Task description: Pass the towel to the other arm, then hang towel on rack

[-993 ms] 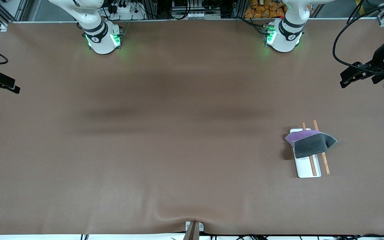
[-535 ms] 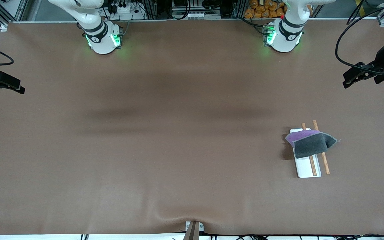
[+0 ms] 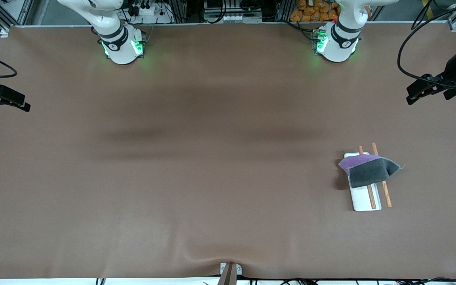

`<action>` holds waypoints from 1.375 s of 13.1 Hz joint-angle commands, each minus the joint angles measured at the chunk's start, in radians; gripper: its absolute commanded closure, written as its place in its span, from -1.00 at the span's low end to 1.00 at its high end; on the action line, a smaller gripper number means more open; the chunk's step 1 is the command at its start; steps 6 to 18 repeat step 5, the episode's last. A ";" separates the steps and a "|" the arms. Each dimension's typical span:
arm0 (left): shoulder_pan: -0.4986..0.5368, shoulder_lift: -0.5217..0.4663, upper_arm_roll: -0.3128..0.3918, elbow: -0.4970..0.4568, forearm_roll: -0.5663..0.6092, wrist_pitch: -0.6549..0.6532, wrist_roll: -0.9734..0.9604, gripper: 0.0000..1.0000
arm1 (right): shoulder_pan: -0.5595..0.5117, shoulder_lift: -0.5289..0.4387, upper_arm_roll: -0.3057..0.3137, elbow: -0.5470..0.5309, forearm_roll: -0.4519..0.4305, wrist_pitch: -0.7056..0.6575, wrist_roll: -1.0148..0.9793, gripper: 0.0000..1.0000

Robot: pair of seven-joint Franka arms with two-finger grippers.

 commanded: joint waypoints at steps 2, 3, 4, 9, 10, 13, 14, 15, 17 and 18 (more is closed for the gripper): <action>-0.013 -0.025 0.011 -0.019 0.008 -0.009 0.012 -1.00 | 0.001 -0.011 -0.001 -0.010 0.012 -0.001 0.015 -1.00; -0.013 -0.026 0.010 -0.019 0.008 -0.012 0.013 -1.00 | 0.002 -0.011 -0.001 -0.010 0.012 -0.001 0.015 -1.00; -0.013 -0.028 0.010 -0.019 0.005 -0.013 0.013 -1.00 | 0.002 -0.010 -0.001 -0.010 0.012 -0.001 0.015 -1.00; -0.013 -0.029 0.010 -0.019 0.005 -0.018 0.015 -1.00 | 0.001 -0.011 -0.001 -0.010 0.011 -0.001 0.015 -1.00; -0.013 -0.029 0.010 -0.019 0.005 -0.018 0.015 -1.00 | 0.001 -0.011 -0.001 -0.010 0.011 -0.001 0.015 -1.00; -0.013 -0.029 0.010 -0.019 0.005 -0.018 0.015 -1.00 | 0.001 -0.011 -0.001 -0.010 0.011 -0.001 0.015 -1.00; -0.013 -0.029 0.010 -0.019 0.005 -0.018 0.015 -1.00 | 0.001 -0.011 -0.001 -0.010 0.011 -0.001 0.015 -1.00; -0.013 -0.029 0.010 -0.019 0.005 -0.018 0.015 -1.00 | 0.001 -0.011 -0.001 -0.010 0.011 -0.001 0.015 -1.00; -0.013 -0.029 0.010 -0.019 0.005 -0.018 0.015 -1.00 | 0.001 -0.011 -0.001 -0.010 0.011 -0.001 0.015 -1.00; -0.013 -0.029 0.010 -0.019 0.005 -0.018 0.015 -1.00 | 0.001 -0.011 -0.001 -0.010 0.011 -0.001 0.015 -1.00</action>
